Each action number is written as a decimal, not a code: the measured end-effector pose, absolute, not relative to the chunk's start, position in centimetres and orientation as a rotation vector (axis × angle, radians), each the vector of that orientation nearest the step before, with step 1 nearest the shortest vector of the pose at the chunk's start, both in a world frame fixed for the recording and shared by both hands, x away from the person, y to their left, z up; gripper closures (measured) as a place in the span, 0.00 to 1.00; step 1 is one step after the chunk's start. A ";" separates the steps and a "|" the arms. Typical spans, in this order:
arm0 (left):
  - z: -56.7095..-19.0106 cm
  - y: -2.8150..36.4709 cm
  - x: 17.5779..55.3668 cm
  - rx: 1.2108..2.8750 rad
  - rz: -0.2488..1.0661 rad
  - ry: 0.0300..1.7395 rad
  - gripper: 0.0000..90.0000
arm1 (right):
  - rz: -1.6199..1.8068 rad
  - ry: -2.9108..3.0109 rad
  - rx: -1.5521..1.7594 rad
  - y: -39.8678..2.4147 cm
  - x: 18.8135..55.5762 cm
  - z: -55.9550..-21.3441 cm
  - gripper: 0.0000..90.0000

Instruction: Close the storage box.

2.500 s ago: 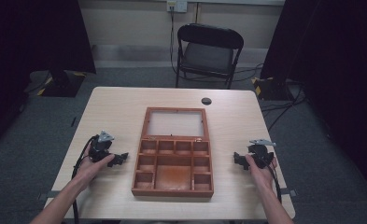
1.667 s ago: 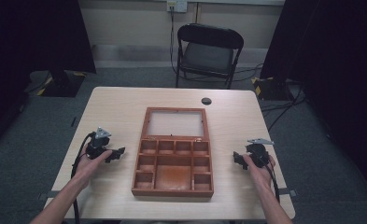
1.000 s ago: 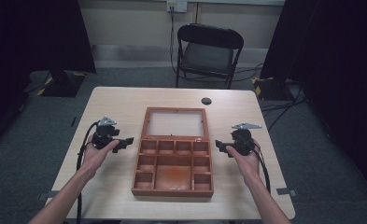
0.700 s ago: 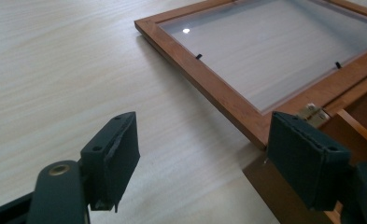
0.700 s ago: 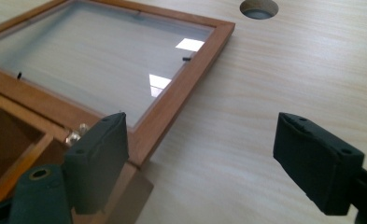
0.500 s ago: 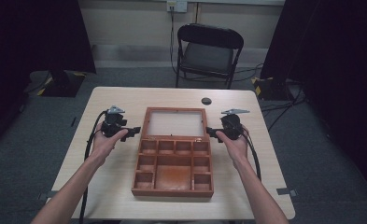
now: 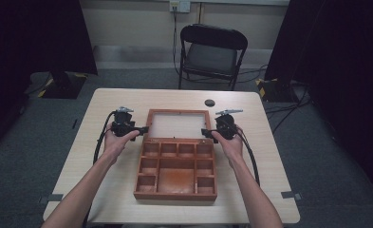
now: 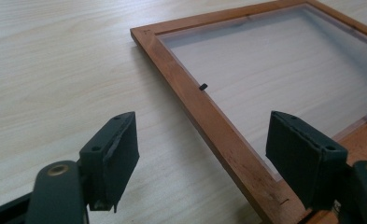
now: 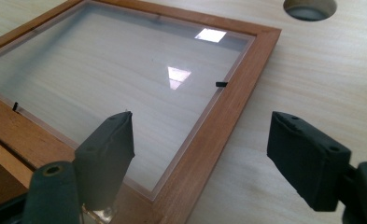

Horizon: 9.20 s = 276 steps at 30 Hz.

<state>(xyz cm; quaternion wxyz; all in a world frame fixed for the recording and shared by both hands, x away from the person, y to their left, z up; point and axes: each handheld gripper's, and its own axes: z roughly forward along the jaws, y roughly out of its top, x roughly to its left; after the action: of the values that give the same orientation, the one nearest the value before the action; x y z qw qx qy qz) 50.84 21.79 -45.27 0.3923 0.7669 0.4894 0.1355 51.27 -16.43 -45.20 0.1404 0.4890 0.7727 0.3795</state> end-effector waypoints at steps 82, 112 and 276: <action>-43.9 19.6 51.9 1.886 0.193 1.208 0.36 | 1.411 2.127 1.518 -15.9 52.5 -44.2 0.33; -41.4 19.3 51.1 1.855 0.240 1.123 0.40 | 1.435 2.139 1.421 -17.1 50.9 -41.3 0.45; -39.8 21.3 40.0 1.909 0.271 0.845 0.20 | 1.512 2.555 0.862 -12.9 40.2 -29.6 0.70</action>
<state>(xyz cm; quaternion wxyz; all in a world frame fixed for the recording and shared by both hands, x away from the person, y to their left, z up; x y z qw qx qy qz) 39.96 21.27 -39.82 0.4952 0.7878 0.3489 0.1118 40.23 -12.93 -29.60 0.0252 0.2787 0.8263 0.4888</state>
